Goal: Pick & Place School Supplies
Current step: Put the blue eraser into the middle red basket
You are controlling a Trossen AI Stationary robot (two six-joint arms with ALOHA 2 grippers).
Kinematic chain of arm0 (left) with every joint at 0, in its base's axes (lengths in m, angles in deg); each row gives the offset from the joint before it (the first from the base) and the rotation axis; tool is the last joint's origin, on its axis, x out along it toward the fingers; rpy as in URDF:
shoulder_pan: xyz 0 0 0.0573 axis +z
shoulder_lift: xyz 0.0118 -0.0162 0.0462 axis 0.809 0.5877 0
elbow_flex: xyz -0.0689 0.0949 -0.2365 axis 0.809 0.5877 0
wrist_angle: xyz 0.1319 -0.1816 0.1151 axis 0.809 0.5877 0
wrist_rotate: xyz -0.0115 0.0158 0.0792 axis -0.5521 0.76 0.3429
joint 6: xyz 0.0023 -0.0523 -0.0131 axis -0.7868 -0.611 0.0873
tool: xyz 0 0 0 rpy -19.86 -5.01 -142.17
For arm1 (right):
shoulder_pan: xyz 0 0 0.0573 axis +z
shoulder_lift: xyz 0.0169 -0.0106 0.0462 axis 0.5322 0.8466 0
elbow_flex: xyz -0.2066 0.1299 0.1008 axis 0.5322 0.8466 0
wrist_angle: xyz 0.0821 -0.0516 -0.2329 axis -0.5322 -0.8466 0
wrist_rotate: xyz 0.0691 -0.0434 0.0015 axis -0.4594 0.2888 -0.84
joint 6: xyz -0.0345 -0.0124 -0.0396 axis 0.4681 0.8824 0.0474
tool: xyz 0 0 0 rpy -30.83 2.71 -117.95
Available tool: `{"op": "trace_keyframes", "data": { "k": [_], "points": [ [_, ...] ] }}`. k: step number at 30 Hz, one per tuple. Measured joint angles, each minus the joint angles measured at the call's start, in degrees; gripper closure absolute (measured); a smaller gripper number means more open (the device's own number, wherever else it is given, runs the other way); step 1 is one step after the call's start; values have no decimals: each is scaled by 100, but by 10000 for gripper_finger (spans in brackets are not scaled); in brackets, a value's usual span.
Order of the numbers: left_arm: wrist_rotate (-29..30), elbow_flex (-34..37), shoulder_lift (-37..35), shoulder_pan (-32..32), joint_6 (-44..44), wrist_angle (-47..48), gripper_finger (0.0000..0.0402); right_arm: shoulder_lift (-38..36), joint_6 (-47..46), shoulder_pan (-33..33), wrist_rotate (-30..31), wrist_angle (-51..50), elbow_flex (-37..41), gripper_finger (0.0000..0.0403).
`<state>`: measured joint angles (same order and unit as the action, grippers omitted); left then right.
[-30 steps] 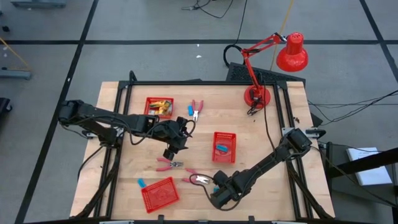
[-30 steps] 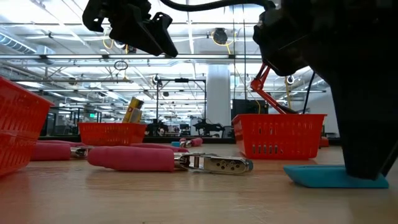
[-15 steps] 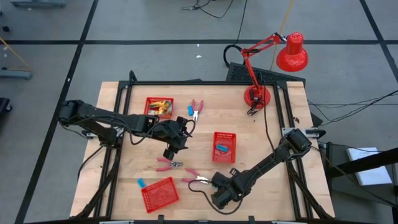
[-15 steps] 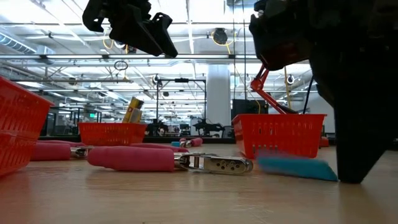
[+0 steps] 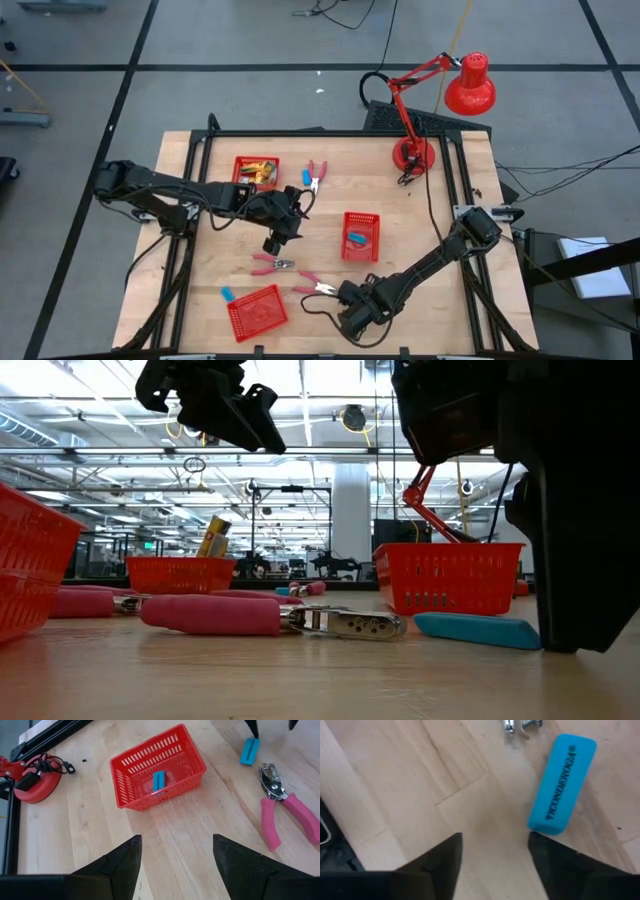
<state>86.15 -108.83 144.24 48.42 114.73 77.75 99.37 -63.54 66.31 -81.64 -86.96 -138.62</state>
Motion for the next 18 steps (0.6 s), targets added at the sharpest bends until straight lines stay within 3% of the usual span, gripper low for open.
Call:
{"op": "trace_keyframes", "data": {
  "k": [5,11,18],
  "points": [
    [-1,0,0,0,27,1,153,-66,97,-100,-38,-473,-9,136],
    [-2,0,0,0,37,8,153,-178,553,-366,-8,-989,0,145],
    [-1,0,0,9,68,16,153,-248,1055,-636,108,-699,15,146]
  ]
}}
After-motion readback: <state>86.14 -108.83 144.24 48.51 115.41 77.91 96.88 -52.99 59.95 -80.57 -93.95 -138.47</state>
